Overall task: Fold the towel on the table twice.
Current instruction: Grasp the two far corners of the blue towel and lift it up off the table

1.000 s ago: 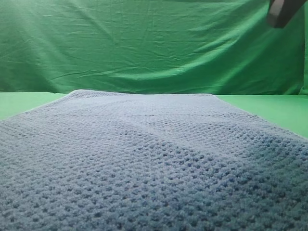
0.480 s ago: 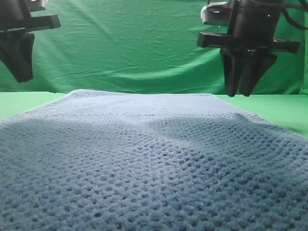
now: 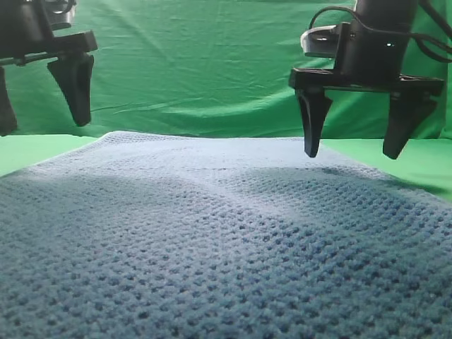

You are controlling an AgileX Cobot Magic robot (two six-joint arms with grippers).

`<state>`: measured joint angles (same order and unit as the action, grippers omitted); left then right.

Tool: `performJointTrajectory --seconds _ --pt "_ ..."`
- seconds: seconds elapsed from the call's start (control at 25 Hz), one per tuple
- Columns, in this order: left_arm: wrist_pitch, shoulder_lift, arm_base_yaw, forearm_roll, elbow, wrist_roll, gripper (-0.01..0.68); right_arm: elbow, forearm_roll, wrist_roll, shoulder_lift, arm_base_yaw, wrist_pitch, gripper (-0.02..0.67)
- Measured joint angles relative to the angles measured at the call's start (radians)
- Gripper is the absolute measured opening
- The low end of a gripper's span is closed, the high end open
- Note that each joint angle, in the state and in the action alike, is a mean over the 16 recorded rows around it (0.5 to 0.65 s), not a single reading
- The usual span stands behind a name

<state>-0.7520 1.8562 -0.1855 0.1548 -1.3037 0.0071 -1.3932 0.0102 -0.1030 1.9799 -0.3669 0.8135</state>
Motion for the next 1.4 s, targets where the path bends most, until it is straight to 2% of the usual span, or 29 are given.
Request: performJointTrajectory --seconds 0.12,0.2,0.6,0.84,0.96,1.12,1.4 --pt "0.005 0.019 0.000 -0.004 -0.002 -0.003 0.623 0.000 -0.009 -0.008 0.011 0.004 -0.006 0.661" --pt "0.010 0.034 0.000 -0.008 -0.003 -0.005 0.640 -0.001 -0.015 -0.010 0.019 0.006 -0.011 0.664" --pt "0.043 0.100 -0.004 -0.046 -0.010 -0.009 0.642 -0.006 -0.033 -0.012 0.051 0.012 -0.038 0.659" --pt "0.048 0.121 -0.016 -0.066 -0.018 -0.009 0.632 -0.013 -0.035 -0.013 0.063 0.012 -0.044 0.611" --pt "0.041 0.130 -0.024 -0.076 -0.024 -0.008 0.615 -0.017 -0.034 -0.013 0.068 0.012 -0.043 0.556" --pt "0.023 0.143 -0.035 -0.082 -0.034 -0.006 0.558 -0.024 -0.027 -0.014 0.076 0.012 -0.039 0.432" --pt "-0.020 0.167 -0.046 -0.066 -0.054 0.004 0.313 -0.031 -0.004 -0.017 0.088 0.012 -0.033 0.179"
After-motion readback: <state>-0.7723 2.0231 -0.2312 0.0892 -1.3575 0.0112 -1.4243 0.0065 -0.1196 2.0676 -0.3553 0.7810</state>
